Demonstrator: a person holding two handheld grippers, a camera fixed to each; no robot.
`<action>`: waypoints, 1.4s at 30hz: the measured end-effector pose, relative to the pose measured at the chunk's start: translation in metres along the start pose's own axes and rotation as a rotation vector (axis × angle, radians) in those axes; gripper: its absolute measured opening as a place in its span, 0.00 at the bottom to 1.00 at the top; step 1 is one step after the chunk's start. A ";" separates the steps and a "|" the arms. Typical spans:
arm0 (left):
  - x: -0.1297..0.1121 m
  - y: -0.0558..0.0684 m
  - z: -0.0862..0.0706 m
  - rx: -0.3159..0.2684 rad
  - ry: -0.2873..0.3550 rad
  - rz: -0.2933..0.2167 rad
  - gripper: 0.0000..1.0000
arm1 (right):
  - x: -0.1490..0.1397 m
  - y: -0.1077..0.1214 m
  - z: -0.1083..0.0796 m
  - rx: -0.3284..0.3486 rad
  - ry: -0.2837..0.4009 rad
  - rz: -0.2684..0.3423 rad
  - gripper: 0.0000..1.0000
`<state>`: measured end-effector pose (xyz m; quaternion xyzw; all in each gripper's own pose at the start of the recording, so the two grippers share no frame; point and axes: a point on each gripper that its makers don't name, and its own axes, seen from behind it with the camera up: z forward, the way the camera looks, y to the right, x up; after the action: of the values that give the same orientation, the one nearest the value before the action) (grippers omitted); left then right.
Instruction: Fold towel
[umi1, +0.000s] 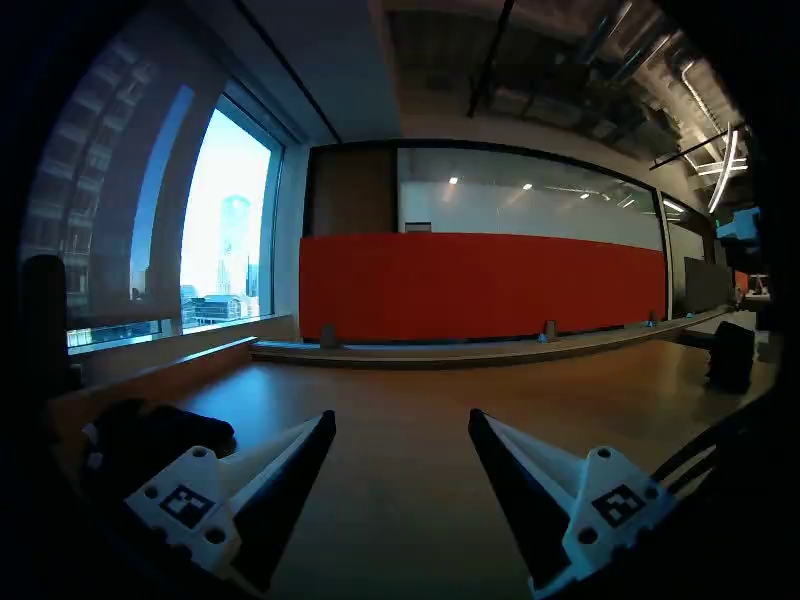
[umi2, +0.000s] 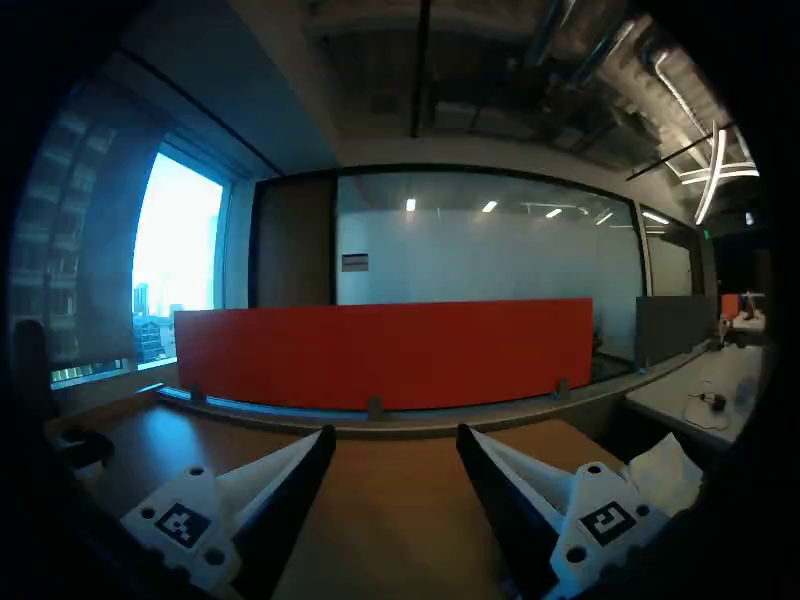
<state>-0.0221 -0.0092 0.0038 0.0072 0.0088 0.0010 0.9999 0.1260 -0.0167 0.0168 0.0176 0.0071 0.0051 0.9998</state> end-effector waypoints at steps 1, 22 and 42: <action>0.000 0.000 0.000 0.000 0.000 0.000 0.99 | -0.002 0.001 -0.001 -0.002 0.003 0.001 0.94; -0.001 0.001 0.000 0.000 0.000 0.000 0.99 | -0.061 0.028 -0.006 -0.040 0.038 0.054 0.96; -0.001 0.000 0.000 0.000 0.000 -0.001 0.99 | -0.118 0.029 -0.010 -0.012 0.031 0.023 0.96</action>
<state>-0.0233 -0.0089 0.0038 0.0072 0.0088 0.0007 0.9999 0.0075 0.0113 0.0100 0.0116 0.0222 0.0170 0.9995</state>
